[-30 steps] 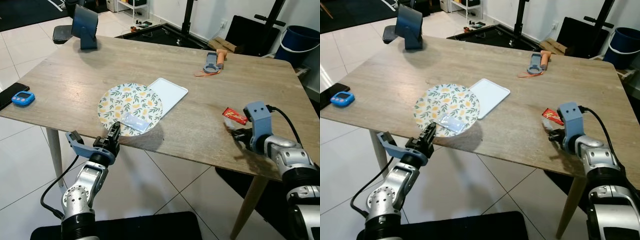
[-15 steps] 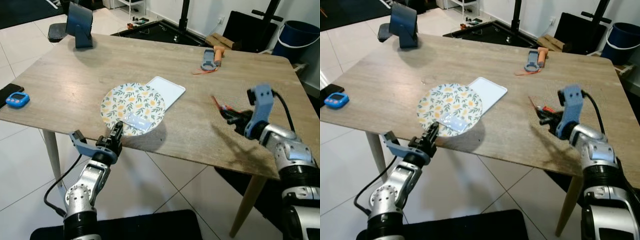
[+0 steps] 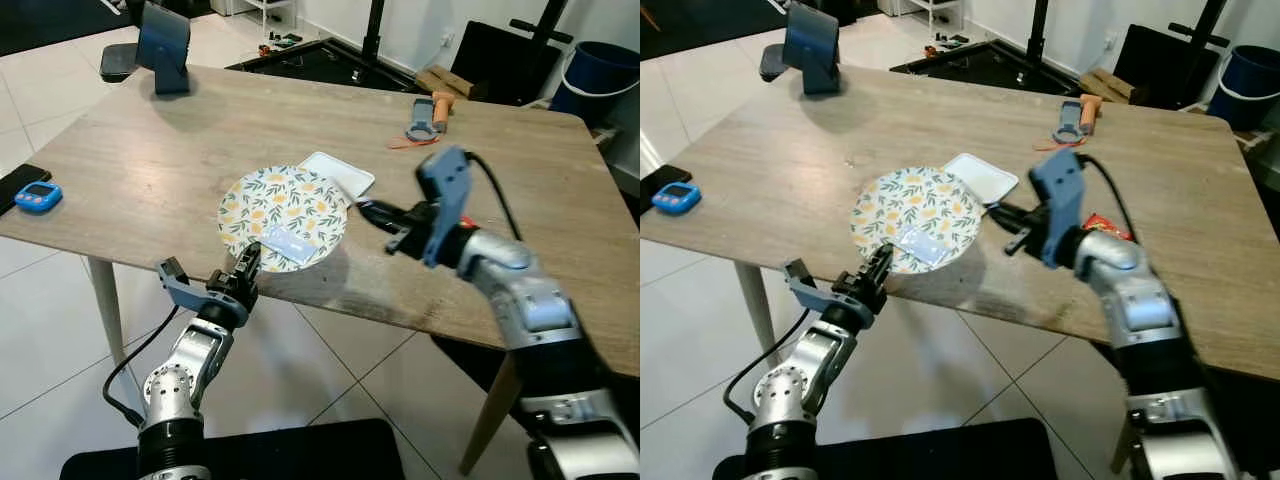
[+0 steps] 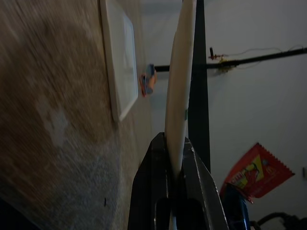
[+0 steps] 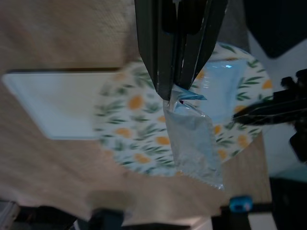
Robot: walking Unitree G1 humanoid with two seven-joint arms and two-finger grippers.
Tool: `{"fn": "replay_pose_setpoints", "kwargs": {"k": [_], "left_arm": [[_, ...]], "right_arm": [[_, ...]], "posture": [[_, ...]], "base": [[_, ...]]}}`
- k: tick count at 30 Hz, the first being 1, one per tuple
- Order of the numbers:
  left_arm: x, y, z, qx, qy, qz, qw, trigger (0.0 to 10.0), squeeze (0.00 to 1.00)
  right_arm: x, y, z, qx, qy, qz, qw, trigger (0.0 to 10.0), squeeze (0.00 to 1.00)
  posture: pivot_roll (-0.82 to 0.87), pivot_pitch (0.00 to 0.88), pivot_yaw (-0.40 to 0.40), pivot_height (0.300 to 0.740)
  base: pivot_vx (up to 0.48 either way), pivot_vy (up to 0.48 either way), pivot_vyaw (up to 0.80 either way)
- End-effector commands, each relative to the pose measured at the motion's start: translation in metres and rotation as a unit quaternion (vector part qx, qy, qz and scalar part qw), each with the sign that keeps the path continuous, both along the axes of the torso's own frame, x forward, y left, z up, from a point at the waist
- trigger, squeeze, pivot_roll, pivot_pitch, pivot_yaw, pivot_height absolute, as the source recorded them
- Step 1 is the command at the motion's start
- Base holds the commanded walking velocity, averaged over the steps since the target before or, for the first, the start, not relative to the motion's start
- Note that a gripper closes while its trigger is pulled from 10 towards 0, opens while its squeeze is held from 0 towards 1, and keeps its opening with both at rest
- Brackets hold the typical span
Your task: Restocking fridge
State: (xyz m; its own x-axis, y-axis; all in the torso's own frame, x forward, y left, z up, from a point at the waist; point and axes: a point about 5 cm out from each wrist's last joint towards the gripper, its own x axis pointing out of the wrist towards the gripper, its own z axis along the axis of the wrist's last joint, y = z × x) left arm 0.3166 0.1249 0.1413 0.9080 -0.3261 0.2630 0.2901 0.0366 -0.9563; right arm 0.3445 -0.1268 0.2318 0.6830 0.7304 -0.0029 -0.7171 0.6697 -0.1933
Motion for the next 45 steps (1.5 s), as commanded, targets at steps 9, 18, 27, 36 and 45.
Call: {"fn": "replay_pose_setpoints", "kwargs": {"k": [9, 18, 27, 36, 45], "left_arm": [[-0.009, -0.033, -0.013, -0.036, 0.023, -0.038, 0.998, 10.0, 0.0], [-0.015, -0.046, -0.02, -0.044, 0.037, -0.058, 0.997, 10.0, 0.0], [-0.021, -0.056, -0.022, -0.049, 0.043, -0.072, 0.995, 10.0, 0.0], [-0.019, -0.047, -0.021, -0.049, 0.042, -0.056, 0.996, 10.0, 0.0], [-0.013, -0.013, -0.023, -0.079, 0.055, 0.02, 0.995, 10.0, 0.0]], "right_arm": [[0.003, 0.011, -0.014, -0.056, 0.01, -0.051, 0.997, 10.0, 0.0], [0.009, 0.007, -0.012, -0.064, 0.003, -0.086, 0.994, 10.0, 0.6], [0.01, 0.009, -0.004, -0.022, 0.001, -0.093, 0.995, 10.0, 1.0], [-0.005, -0.001, 0.02, 0.071, -0.002, 0.022, 0.997, 10.0, 0.95], [0.039, -0.052, 0.0, 0.02, 0.015, -0.232, 0.972, 10.0, 0.08]], "posture": [[-0.05, 0.151, 0.021, 0.74], [-0.06, 0.151, 0.02, 0.74], [-0.06, 0.153, 0.019, 0.74], [-0.05, 0.152, 0.014, 0.74], [-0.03, 0.161, 0.004, 0.74]], "base": [[0.0, 0.0, 0.0], [0.0, 0.0, 0.0], [0.0, 0.0, 0.0], [0.0, 0.0, 0.0], [0.0, 0.0, 0.0]]}}
